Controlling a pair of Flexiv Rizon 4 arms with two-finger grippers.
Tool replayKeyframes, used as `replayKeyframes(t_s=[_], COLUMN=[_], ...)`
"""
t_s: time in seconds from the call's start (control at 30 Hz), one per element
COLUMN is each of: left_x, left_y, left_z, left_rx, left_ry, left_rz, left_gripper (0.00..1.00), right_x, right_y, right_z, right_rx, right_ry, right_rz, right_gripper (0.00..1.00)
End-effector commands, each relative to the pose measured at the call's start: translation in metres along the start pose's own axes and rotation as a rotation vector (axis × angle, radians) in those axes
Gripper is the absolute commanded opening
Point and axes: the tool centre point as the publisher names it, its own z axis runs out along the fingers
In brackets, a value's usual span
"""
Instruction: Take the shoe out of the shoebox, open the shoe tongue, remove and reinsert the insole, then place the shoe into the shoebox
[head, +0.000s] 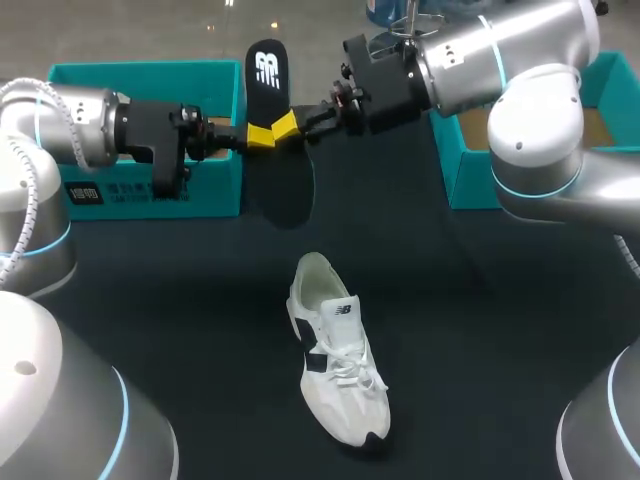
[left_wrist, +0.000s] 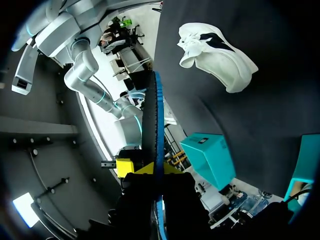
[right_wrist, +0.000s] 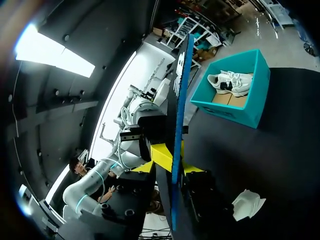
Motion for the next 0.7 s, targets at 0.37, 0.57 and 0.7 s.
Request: replayKeyframes(t_s=[0.37, 0.57, 0.7], left_x=[0.002, -0.004, -0.005], left_y=[-0.001, -0.01, -0.023], left_z=[0.0, -0.015, -0.033], left_rx=[-0.001, 0.055, 0.126], left_ry=[0.001, 0.055, 0.11], left_rz=[0.002, -0.075, -0.238], left_gripper=[0.0, 1.0, 1.0], right_x=[0.004, -0.005, -0.012], right_y=[0.0, -0.006, -0.01], right_z=[-0.006, -0.02, -0.032], right_rx=[-0.045, -0.107, -0.117], right_ry=[-0.009, -0.068, -0.087], right_rz=[0.003, 0.042, 0.051], right_gripper=[0.0, 0.0, 0.0])
